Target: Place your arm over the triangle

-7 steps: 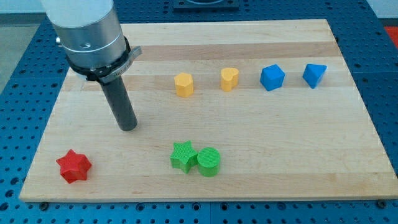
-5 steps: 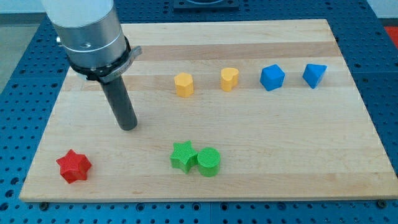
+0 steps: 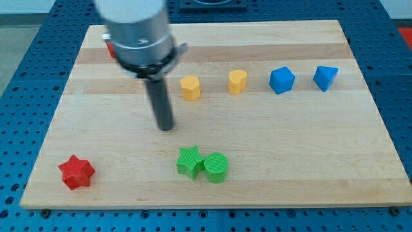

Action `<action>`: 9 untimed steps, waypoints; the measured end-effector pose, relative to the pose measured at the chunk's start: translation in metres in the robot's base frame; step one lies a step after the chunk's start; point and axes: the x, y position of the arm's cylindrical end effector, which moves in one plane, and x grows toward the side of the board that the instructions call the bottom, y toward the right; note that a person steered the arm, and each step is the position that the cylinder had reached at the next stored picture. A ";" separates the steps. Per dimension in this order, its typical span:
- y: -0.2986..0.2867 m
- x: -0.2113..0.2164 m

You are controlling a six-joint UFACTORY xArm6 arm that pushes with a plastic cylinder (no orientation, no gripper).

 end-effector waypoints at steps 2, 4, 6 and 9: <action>0.065 -0.033; 0.058 -0.103; 0.208 -0.146; 0.283 -0.119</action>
